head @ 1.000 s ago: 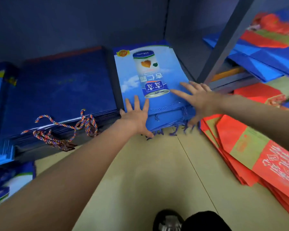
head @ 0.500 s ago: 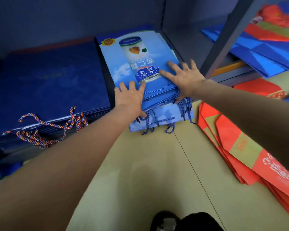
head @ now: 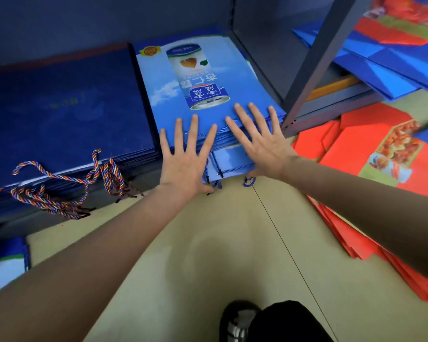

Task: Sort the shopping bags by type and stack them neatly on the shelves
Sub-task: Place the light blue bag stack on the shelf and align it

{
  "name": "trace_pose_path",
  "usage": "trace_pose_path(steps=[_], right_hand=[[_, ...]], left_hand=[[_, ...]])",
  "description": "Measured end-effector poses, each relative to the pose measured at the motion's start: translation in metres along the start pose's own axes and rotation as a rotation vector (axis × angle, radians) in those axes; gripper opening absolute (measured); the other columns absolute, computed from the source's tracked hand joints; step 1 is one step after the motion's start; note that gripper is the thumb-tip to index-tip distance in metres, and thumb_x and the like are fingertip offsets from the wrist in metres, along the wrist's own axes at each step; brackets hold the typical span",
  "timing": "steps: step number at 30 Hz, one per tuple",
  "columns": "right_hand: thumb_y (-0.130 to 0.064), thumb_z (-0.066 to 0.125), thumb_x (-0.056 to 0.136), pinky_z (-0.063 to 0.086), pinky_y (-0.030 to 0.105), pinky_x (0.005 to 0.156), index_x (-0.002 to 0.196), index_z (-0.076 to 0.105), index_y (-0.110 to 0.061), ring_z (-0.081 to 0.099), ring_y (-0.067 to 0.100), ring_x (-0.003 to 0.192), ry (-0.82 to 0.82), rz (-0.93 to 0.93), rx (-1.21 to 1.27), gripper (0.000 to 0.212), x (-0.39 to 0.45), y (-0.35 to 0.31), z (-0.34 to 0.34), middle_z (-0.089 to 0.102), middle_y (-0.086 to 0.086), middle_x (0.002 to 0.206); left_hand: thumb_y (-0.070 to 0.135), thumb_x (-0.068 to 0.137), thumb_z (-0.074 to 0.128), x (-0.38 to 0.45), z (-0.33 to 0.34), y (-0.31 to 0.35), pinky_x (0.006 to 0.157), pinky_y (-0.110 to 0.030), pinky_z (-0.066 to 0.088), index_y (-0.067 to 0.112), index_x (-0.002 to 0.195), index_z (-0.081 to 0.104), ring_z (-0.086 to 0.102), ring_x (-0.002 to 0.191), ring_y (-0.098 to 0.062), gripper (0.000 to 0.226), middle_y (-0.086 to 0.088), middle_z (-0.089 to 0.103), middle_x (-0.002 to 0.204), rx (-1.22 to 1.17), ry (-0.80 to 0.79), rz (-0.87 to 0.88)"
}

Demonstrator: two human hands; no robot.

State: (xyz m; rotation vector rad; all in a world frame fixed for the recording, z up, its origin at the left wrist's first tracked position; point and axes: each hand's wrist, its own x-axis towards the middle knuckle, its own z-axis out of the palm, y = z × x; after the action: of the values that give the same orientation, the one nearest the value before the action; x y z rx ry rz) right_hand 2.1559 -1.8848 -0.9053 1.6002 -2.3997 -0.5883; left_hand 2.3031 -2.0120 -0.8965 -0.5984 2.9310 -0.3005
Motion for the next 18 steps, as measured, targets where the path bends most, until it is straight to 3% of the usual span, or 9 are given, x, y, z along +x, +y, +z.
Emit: trace_pose_path(steps=[3,5,7,10,12,15,18], right_hand=[[-0.065,0.083,0.032,0.024,0.063,0.105,0.147,0.01,-0.015,0.035,0.038,0.134,0.033,-0.025,-0.018,0.145,0.004,0.007,-0.001,0.028,0.015,0.152],[-0.057,0.086,0.04,0.022,0.068,0.102,0.147,0.024,-0.017,0.042,0.038,0.127,0.114,-0.055,0.043,0.13,0.016,0.023,-0.011,0.036,0.016,0.146],[-0.052,0.082,0.056,0.01,0.069,0.106,0.149,0.018,-0.022,0.031,0.038,0.133,0.055,-0.016,0.124,0.117,0.034,0.037,-0.032,0.024,0.017,0.151],[-0.062,0.071,0.064,-0.001,0.065,0.108,0.15,0.003,-0.026,0.017,0.035,0.138,-0.056,-0.04,0.063,0.115,0.057,0.041,-0.046,0.007,0.013,0.155],[-0.064,0.069,0.066,0.002,0.065,0.108,0.15,0.0,-0.025,0.016,0.035,0.138,-0.111,-0.035,0.066,0.115,0.058,0.036,-0.043,0.007,0.012,0.155],[-0.055,0.071,0.071,0.012,0.06,0.111,0.15,-0.002,-0.023,0.017,0.036,0.137,-0.169,0.023,0.159,0.112,0.044,0.024,-0.039,0.008,0.012,0.154],[-0.05,0.071,0.075,0.019,0.05,0.111,0.149,0.005,-0.024,0.018,0.037,0.136,-0.175,-0.023,0.325,0.103,0.034,0.012,-0.053,0.012,0.011,0.153]], left_hand=[[0.068,0.072,0.06,0.002,0.003,0.002,0.11,-0.061,0.001,0.026,0.138,-0.035,-0.006,0.142,-0.042,0.124,-0.014,-0.021,0.154,0.06,0.036,0.011],[0.06,0.076,0.062,0.013,-0.005,-0.01,0.111,-0.059,0.004,0.029,0.145,-0.02,0.007,0.142,-0.038,0.112,-0.011,-0.004,0.156,0.028,0.065,-0.045],[0.057,0.075,0.065,0.026,-0.017,-0.023,0.112,-0.057,0.009,0.028,0.149,-0.004,0.019,0.137,-0.034,0.105,-0.01,0.013,0.153,-0.017,0.066,-0.103],[0.054,0.074,0.069,0.039,-0.026,-0.029,0.109,-0.051,0.019,0.025,0.149,0.001,0.027,0.131,-0.035,0.105,-0.01,0.021,0.148,0.012,-0.006,-0.112],[0.047,0.077,0.07,0.039,-0.026,-0.025,0.106,-0.047,0.026,0.023,0.148,-0.002,0.026,0.131,-0.036,0.104,-0.012,0.018,0.149,0.015,-0.051,-0.112],[0.035,0.085,0.065,0.032,-0.024,-0.016,0.11,-0.046,0.021,0.022,0.149,-0.007,0.016,0.139,-0.037,0.096,-0.014,0.007,0.154,0.004,-0.083,-0.082],[0.024,0.089,0.055,0.004,-0.024,-0.024,0.111,-0.044,0.021,0.015,0.149,0.012,0.021,0.139,-0.034,0.075,-0.013,0.017,0.153,-0.132,0.017,0.059]])
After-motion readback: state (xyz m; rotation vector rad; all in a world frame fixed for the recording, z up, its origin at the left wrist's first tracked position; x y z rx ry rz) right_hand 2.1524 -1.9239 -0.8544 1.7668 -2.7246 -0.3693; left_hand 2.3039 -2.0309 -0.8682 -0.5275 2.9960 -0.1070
